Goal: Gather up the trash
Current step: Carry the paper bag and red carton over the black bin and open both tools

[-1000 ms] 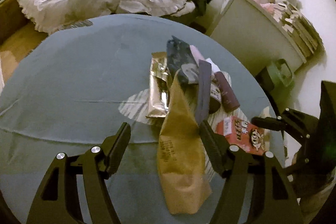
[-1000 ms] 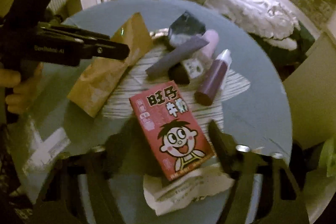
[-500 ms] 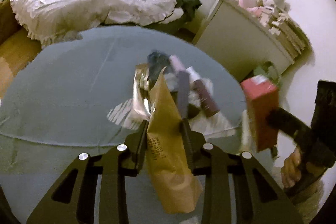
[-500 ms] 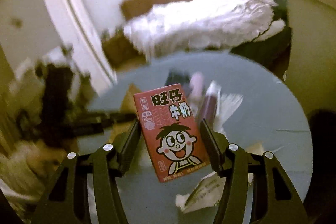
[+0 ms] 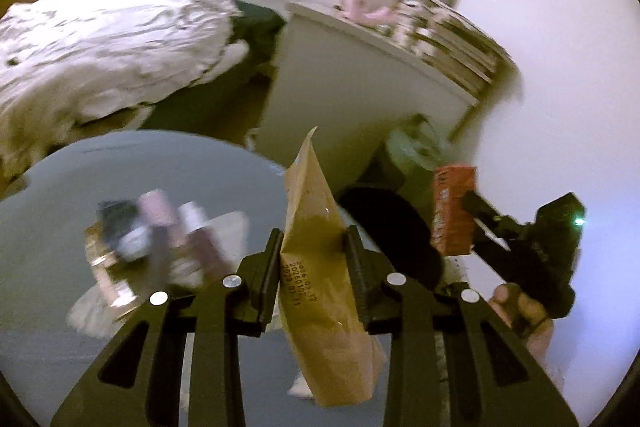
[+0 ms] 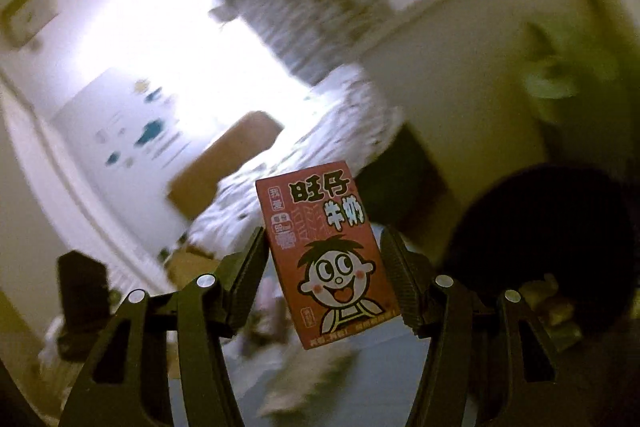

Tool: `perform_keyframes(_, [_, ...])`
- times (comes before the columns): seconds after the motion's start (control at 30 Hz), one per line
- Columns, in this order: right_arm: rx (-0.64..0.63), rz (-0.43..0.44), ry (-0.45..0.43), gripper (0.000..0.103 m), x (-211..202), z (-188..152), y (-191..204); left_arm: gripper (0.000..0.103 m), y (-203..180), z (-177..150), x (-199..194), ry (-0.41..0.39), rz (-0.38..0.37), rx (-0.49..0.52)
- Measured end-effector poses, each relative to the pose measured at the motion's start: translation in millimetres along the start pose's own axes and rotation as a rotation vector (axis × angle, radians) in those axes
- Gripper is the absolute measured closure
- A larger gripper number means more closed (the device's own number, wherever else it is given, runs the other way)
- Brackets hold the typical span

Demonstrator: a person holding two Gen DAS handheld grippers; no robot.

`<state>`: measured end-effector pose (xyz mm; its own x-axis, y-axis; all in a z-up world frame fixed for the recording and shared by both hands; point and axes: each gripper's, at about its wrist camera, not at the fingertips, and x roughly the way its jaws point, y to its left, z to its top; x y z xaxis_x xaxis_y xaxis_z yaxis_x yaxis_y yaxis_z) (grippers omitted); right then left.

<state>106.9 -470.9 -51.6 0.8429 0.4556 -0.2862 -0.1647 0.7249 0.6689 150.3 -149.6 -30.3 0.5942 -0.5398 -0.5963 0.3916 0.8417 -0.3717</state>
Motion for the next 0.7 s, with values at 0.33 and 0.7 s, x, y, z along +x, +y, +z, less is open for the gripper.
perform_keyframes(0.33, [0.1, -0.146, -0.058, 0.045, 3, 13, -74, 0.071, -51, 19, 75, 0.066, -0.126, 0.085])
perform_keyframes(0.7, [0.122, -0.305, -0.062, 0.045, 17, 15, -126, 0.071, -77, 29, 163, 0.148, -0.199, 0.08])
